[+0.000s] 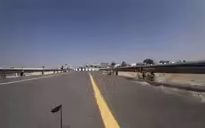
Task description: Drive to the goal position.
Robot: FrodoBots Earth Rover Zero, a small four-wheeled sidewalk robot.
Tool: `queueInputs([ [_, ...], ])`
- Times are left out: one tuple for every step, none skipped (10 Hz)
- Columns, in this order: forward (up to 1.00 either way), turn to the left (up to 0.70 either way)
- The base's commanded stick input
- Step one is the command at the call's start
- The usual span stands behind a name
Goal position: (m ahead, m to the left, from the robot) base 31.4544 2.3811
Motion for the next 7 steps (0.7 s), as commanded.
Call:
queueInputs([
  [1.00, -0.35],
  [1.00, -0.10],
  [1.00, 0.00],
  [1.00, 0.00],
  [1.00, 0.00],
  [1.00, 0.00],
  [1.00, 0.00],
])
